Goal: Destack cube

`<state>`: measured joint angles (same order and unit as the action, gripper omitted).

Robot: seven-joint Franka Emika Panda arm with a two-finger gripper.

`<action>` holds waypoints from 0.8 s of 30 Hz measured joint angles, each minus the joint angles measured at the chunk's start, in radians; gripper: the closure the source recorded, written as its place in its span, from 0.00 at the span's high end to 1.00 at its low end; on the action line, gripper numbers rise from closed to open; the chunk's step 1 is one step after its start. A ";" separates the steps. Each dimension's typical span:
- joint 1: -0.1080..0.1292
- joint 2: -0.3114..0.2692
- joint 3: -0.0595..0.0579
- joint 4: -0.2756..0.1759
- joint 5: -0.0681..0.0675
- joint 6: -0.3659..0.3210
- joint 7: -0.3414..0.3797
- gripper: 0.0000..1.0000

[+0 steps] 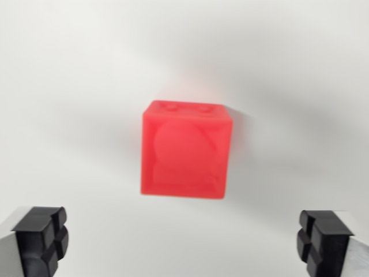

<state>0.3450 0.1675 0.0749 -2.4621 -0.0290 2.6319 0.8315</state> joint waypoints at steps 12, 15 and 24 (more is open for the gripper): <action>0.001 -0.123 0.001 0.009 0.019 -0.131 -0.014 1.00; 0.001 -0.151 0.001 0.016 0.023 -0.167 -0.016 1.00; 0.002 -0.219 0.001 0.041 0.030 -0.259 -0.022 1.00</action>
<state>0.3469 -0.0516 0.0755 -2.4214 0.0009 2.3733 0.8094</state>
